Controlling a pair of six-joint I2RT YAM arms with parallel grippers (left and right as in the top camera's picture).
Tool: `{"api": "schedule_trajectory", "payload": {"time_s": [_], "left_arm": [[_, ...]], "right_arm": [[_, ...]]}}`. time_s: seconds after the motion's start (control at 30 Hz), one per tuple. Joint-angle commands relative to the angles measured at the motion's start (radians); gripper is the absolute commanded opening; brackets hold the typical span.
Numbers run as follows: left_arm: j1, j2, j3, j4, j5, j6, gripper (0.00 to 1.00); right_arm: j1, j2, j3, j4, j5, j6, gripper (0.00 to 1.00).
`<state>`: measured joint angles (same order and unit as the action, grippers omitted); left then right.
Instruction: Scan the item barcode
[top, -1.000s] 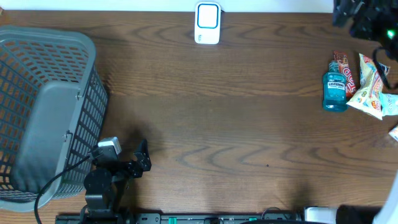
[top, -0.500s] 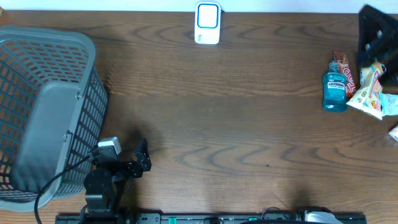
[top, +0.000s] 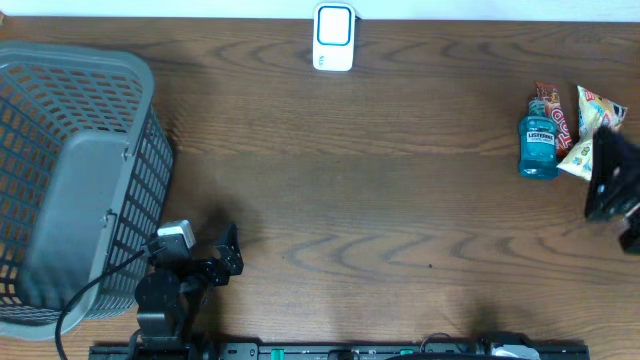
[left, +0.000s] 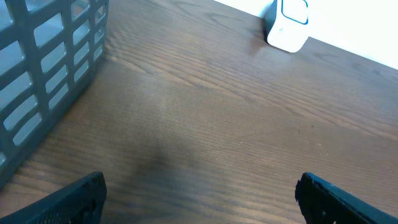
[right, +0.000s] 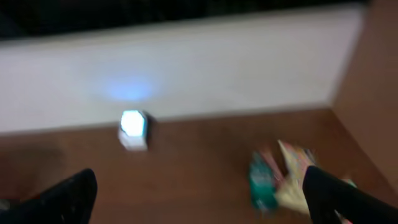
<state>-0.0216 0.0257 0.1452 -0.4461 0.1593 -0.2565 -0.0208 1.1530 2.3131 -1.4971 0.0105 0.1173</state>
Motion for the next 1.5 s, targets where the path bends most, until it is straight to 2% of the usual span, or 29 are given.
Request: {"api": "schedule_trajectory", "payload": {"time_s": [0.0, 0.07, 0.27, 0.43, 0.57, 0.83, 1.07, 1.17, 1.47], "left_arm": [[-0.002, 0.0, -0.014, -0.016, 0.012, 0.013, 0.98], [-0.002, 0.0, -0.014, -0.016, 0.012, 0.013, 0.98], [-0.002, 0.0, -0.014, -0.016, 0.012, 0.013, 0.98], [-0.002, 0.0, -0.014, -0.016, 0.012, 0.013, 0.98], [-0.002, 0.0, -0.014, -0.016, 0.012, 0.013, 0.98], [-0.002, 0.0, -0.014, -0.016, 0.012, 0.013, 0.98], [-0.002, 0.0, -0.014, -0.016, 0.012, 0.013, 0.98], [-0.002, 0.0, -0.014, -0.016, 0.012, 0.013, 0.98], [-0.002, 0.0, -0.014, -0.016, 0.012, 0.013, 0.98]], "right_arm": [[0.002, -0.002, -0.003, -0.125, 0.077, -0.02, 0.99], [-0.003, -0.007, -0.003, -0.168, 0.041, 0.001, 0.99], [-0.06, -0.057, -0.019, -0.118, 0.05, -0.002, 0.99], [-0.064, -0.201, -0.176, -0.005, 0.035, -0.026, 0.99], [-0.064, -0.352, -0.419, 0.143, 0.018, -0.029, 0.99], [-0.064, -0.735, -1.103, 0.535, -0.068, -0.029, 0.99], [-0.064, -1.07, -1.732, 1.065, -0.106, -0.029, 0.99], [-0.064, -1.143, -1.892, 1.21, -0.138, -0.029, 0.99], [-0.063, -1.148, -2.206, 1.558, -0.112, -0.03, 0.99]]}}
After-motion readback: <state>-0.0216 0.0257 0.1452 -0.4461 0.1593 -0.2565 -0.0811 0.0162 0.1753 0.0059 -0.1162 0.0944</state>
